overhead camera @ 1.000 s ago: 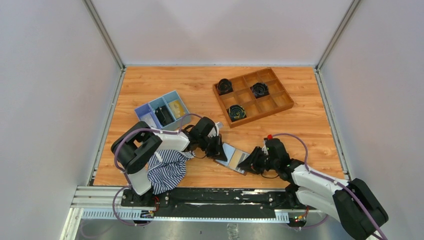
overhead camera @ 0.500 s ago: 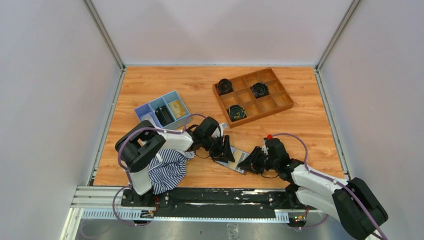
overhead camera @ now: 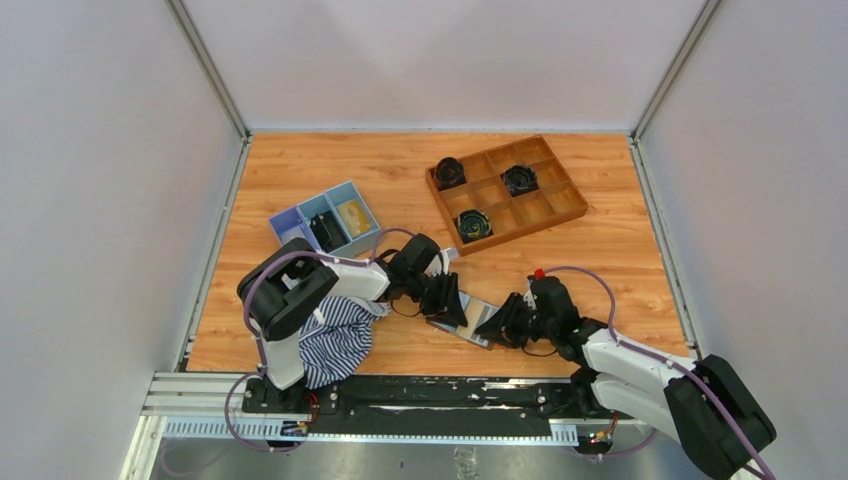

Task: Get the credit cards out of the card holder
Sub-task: Open the card holder at the center of the board.

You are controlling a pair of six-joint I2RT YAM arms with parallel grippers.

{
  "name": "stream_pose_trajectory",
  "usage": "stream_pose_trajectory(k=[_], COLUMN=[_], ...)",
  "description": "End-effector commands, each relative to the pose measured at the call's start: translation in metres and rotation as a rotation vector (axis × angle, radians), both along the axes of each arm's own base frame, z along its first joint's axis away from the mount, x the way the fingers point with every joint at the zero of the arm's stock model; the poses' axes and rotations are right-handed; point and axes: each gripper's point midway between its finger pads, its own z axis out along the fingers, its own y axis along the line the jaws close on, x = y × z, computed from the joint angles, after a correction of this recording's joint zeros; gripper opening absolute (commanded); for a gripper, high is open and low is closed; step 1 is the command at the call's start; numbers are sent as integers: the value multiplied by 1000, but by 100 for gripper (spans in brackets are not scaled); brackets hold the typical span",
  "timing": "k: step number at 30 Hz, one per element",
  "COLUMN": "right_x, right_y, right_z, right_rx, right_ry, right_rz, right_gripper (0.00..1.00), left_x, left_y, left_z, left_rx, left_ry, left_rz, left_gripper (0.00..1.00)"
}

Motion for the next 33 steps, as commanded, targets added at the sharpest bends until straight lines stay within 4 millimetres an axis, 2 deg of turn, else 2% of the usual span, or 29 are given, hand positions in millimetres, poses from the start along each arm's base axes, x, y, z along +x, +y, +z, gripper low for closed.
stream_pose_trajectory(k=[1,6,10,14,15,20,24,33], right_x=[-21,-22,-20,-20,-21,-21,-23,-26], right_y=[-33,-33,-32,-31,-31,-32,-35,-40], right_z=[-46,-48,-48,-48,-49,-50,-53,-56], right_rx=[-197,-201,-201,-202,-204,-208,-214,-217], right_ry=[101,104,104,108,109,113,122,131], right_rz=[-44,-41,-38,-33,-31,-33,-40,-58], right_gripper=[29,29,29,29,29,29,29,29], left_x=[-8,-8,-9,-11,-11,-10,0,3], left_y=[-1,-8,-14,-14,-13,-13,-7,4], left_z=[-10,2,7,3,1,4,13,9], left_rx=[15,-41,-79,-71,-68,-70,-80,-70], left_ry=[32,42,63,80,84,82,47,43], left_rz=[-29,-23,-26,-26,-24,-16,19,42], left_gripper=[36,31,19,1,0,0,0,0])
